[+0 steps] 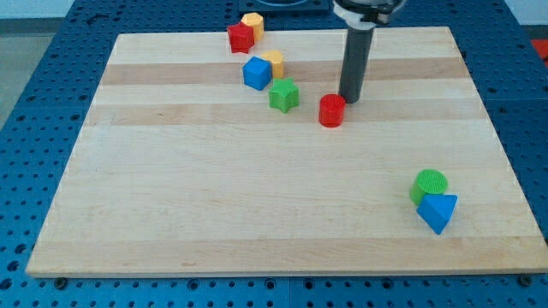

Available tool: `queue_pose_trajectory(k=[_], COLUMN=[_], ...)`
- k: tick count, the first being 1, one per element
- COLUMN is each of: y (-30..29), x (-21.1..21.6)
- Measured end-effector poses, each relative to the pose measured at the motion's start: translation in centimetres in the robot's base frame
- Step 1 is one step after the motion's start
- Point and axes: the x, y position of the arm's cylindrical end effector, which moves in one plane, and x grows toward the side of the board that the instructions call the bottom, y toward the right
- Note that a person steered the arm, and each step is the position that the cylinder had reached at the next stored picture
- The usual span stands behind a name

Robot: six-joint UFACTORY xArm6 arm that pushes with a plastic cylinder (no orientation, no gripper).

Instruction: Move red circle towards bottom center

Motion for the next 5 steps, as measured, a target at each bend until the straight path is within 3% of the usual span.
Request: queue_pose_trajectory(k=[2,3,5], y=[0.0,0.0,-0.9], x=[8.1,7.9,3.0])
